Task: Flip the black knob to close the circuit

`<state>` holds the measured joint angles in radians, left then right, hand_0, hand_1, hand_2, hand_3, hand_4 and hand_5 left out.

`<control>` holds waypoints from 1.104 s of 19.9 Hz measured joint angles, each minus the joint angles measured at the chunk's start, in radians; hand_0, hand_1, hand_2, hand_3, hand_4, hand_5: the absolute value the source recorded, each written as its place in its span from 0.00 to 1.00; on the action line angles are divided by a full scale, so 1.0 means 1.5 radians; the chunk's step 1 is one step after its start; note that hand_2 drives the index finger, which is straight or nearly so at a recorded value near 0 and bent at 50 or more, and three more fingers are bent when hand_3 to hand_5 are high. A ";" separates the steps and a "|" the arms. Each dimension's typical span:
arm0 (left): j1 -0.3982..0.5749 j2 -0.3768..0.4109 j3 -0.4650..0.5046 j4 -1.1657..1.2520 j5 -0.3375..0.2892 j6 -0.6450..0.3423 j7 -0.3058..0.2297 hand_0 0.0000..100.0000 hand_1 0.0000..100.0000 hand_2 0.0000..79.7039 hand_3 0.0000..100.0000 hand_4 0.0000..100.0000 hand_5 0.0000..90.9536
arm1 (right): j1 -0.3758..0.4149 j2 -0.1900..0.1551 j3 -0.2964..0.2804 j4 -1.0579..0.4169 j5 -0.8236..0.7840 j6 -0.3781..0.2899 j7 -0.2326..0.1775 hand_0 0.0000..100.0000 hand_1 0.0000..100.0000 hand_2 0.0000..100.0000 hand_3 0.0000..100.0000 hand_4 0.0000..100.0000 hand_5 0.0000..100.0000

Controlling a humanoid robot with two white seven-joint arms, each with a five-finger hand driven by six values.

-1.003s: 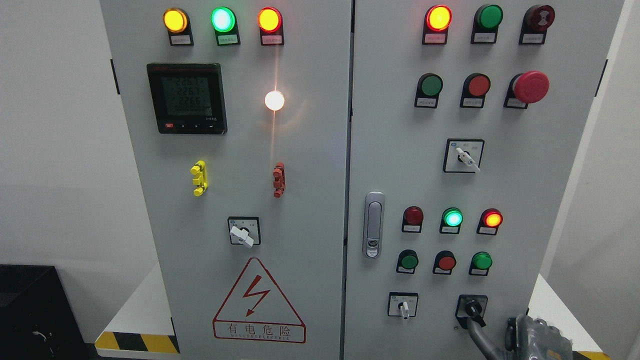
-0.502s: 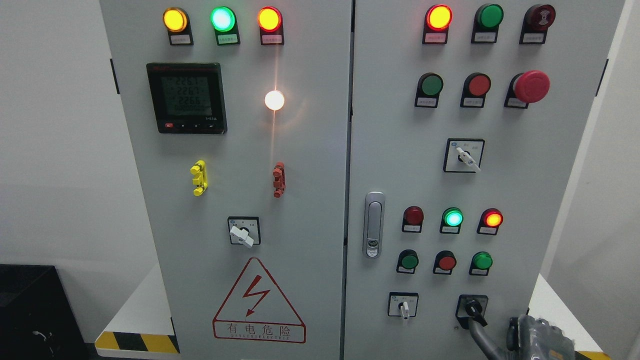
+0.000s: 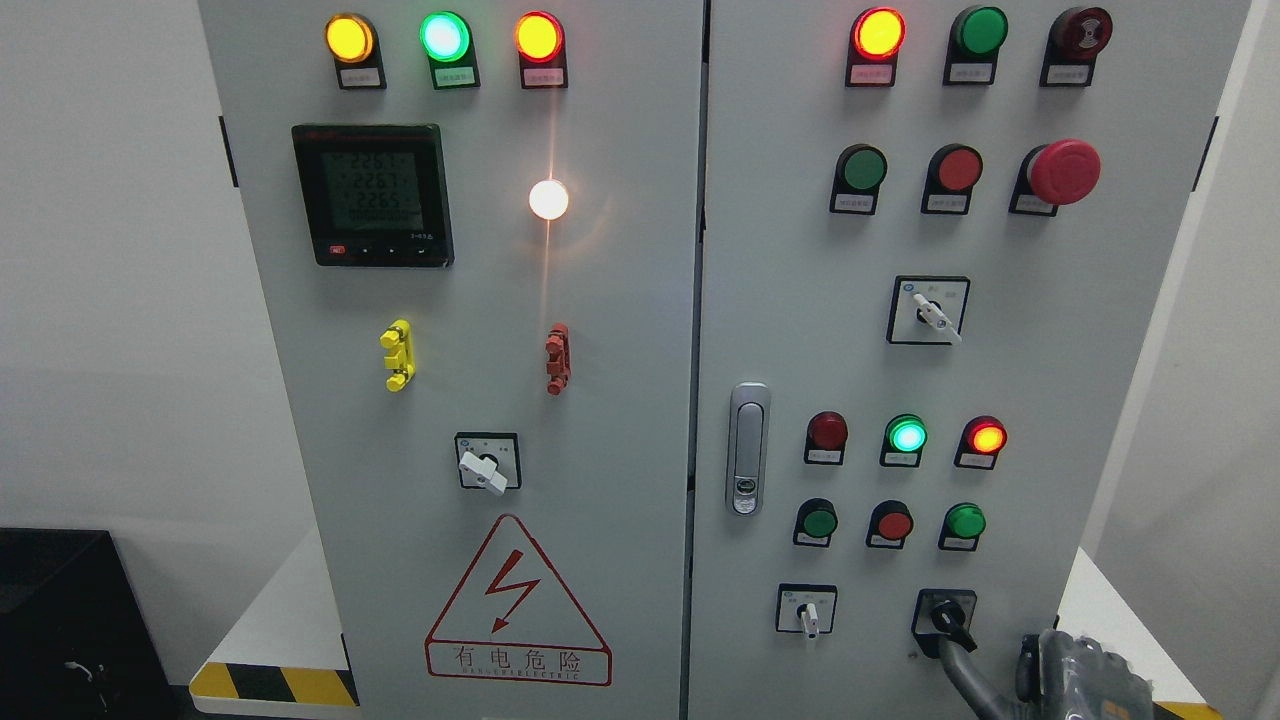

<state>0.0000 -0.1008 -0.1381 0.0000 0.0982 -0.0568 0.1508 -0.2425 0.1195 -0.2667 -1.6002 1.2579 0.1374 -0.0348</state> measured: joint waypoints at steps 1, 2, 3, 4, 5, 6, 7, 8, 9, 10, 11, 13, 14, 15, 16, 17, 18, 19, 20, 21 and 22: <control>0.000 0.000 0.000 0.000 0.000 0.000 0.000 0.12 0.56 0.00 0.00 0.00 0.00 | 0.000 0.000 0.000 -0.001 0.000 0.000 0.000 0.00 0.00 0.96 1.00 1.00 1.00; 0.000 0.000 0.000 0.000 0.000 0.000 0.000 0.12 0.56 0.00 0.00 0.00 0.00 | 0.000 0.000 0.000 -0.001 -0.001 0.000 0.000 0.00 0.00 0.96 1.00 1.00 1.00; 0.000 0.000 0.000 0.000 0.000 0.000 0.000 0.12 0.56 0.00 0.00 0.00 0.00 | 0.000 0.000 0.000 -0.001 -0.001 0.000 0.000 0.00 0.00 0.96 1.00 1.00 1.00; 0.000 0.000 0.000 0.000 0.000 0.000 0.000 0.12 0.56 0.00 0.00 0.00 0.00 | 0.000 0.000 0.000 -0.002 -0.001 -0.001 0.000 0.00 0.00 0.96 1.00 1.00 1.00; 0.000 0.000 0.000 0.000 0.000 0.000 0.000 0.12 0.56 0.00 0.00 0.00 0.00 | 0.000 0.000 0.000 -0.002 -0.002 -0.001 0.000 0.00 0.00 0.96 1.00 1.00 1.00; 0.000 0.000 0.000 0.000 0.000 0.000 0.000 0.12 0.56 0.00 0.00 0.00 0.00 | 0.000 0.000 0.001 -0.003 -0.003 -0.001 0.000 0.00 0.00 0.96 1.00 1.00 1.00; 0.000 0.000 0.000 0.000 0.000 0.000 0.000 0.12 0.56 0.00 0.00 0.00 0.00 | 0.001 0.000 0.001 -0.003 -0.004 -0.001 0.000 0.00 0.00 0.96 1.00 1.00 1.00; 0.000 0.000 0.000 0.000 0.000 0.000 0.000 0.12 0.56 0.00 0.00 0.00 0.00 | 0.001 0.000 0.002 -0.003 -0.006 -0.002 0.000 0.00 0.00 0.96 1.00 1.00 1.00; 0.000 0.000 0.000 0.000 0.000 0.000 0.000 0.12 0.56 0.00 0.00 0.00 0.00 | 0.001 0.000 0.003 -0.004 -0.007 -0.002 0.000 0.00 0.00 0.96 1.00 1.00 1.00; 0.000 0.000 0.000 0.000 0.000 0.000 0.000 0.12 0.56 0.00 0.00 0.00 0.00 | 0.001 0.000 0.004 -0.004 -0.008 -0.003 0.000 0.00 0.00 0.96 1.00 1.00 1.00; 0.000 0.000 0.000 0.000 0.000 0.000 0.000 0.12 0.56 0.00 0.00 0.00 0.00 | 0.001 -0.001 0.005 -0.004 -0.009 -0.003 0.000 0.00 0.00 0.96 1.00 1.00 1.00; 0.000 0.000 0.000 0.000 0.000 0.000 0.000 0.12 0.56 0.00 0.00 0.00 0.00 | 0.001 -0.001 0.008 -0.004 -0.010 -0.003 0.000 0.00 0.00 0.96 1.00 1.00 1.00; 0.000 0.000 0.000 0.000 0.000 0.000 0.000 0.12 0.56 0.00 0.00 0.00 0.00 | 0.001 -0.001 0.009 -0.004 -0.011 -0.003 0.000 0.00 0.00 0.96 1.00 1.00 1.00; 0.000 0.000 0.000 0.000 0.000 0.000 0.000 0.12 0.56 0.00 0.00 0.00 0.00 | 0.001 -0.001 0.010 -0.003 -0.011 -0.003 0.000 0.00 0.00 0.96 1.00 1.00 1.00; 0.000 0.000 0.000 0.000 0.000 0.000 0.000 0.12 0.56 0.00 0.00 0.00 0.00 | 0.001 -0.001 0.012 -0.002 -0.011 -0.003 -0.001 0.00 0.00 0.96 1.00 1.00 1.00; 0.000 0.000 0.000 0.000 0.000 0.000 0.000 0.12 0.56 0.00 0.00 0.00 0.00 | 0.001 -0.001 0.013 -0.001 -0.012 -0.003 -0.003 0.00 0.00 0.96 1.00 1.00 1.00; 0.000 0.000 0.000 0.000 0.000 0.000 0.000 0.12 0.56 0.00 0.00 0.00 0.00 | 0.001 -0.001 0.014 0.001 -0.012 -0.003 -0.004 0.00 0.00 0.96 1.00 1.00 1.00; 0.000 0.000 0.000 0.000 0.000 0.000 0.000 0.12 0.56 0.00 0.00 0.00 0.00 | 0.001 -0.001 0.015 0.002 -0.012 -0.003 -0.006 0.00 0.00 0.96 1.00 1.00 1.00; 0.000 0.000 0.000 0.000 0.000 0.000 0.000 0.12 0.56 0.00 0.00 0.00 0.00 | 0.001 -0.001 0.017 0.003 -0.013 -0.003 -0.007 0.00 0.00 0.96 1.00 1.00 1.00; 0.000 0.000 0.000 0.000 0.000 0.000 0.000 0.12 0.56 0.00 0.00 0.00 0.00 | 0.001 -0.001 0.018 0.004 -0.013 -0.003 -0.008 0.00 0.00 0.96 1.00 1.00 1.00; 0.000 0.000 0.000 0.000 0.000 0.000 0.000 0.12 0.56 0.00 0.00 0.00 0.00 | 0.001 -0.001 0.020 0.006 -0.013 -0.003 -0.008 0.00 0.00 0.96 1.00 1.00 1.00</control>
<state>0.0000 -0.1009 -0.1381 0.0000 0.0982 -0.0568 0.1508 -0.2404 0.1183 -0.2361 -1.5915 1.2386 0.1326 -0.0468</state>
